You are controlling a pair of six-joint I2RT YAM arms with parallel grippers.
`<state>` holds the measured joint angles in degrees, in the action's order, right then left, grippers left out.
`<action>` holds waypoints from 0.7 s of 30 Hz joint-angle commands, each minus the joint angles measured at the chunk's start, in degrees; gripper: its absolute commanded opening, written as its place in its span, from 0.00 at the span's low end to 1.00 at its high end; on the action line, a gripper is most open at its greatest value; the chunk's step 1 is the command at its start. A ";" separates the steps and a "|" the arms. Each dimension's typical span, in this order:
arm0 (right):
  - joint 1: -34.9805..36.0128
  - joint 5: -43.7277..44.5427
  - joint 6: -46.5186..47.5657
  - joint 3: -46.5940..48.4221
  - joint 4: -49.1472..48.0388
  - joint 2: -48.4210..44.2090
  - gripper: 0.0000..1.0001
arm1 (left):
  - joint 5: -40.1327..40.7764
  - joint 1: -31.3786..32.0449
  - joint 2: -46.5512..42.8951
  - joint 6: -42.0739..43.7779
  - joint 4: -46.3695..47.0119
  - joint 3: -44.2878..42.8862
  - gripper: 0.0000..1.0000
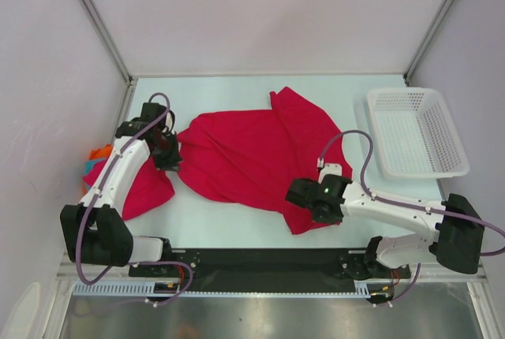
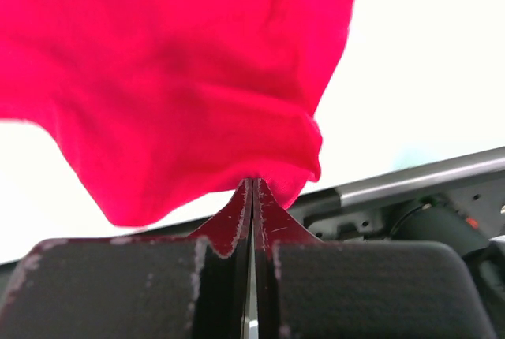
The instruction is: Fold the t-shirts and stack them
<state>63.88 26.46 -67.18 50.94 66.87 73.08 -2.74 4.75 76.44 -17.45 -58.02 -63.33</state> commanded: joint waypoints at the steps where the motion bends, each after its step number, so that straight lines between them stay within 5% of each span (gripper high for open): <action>1: -4.72 6.23 4.41 3.38 2.82 -1.45 0.00 | 0.63 -0.09 0.28 -0.04 -0.87 -5.40 0.00; 21: -30.47 1.14 19.27 5.13 -3.24 -12.00 0.00 | 0.90 -11.17 -5.34 -0.21 -0.69 -4.08 0.00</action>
<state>35.42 28.42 -51.57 53.30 66.85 60.25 -1.72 -5.80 72.31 -17.50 -59.46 -67.40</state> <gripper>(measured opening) 0.009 0.004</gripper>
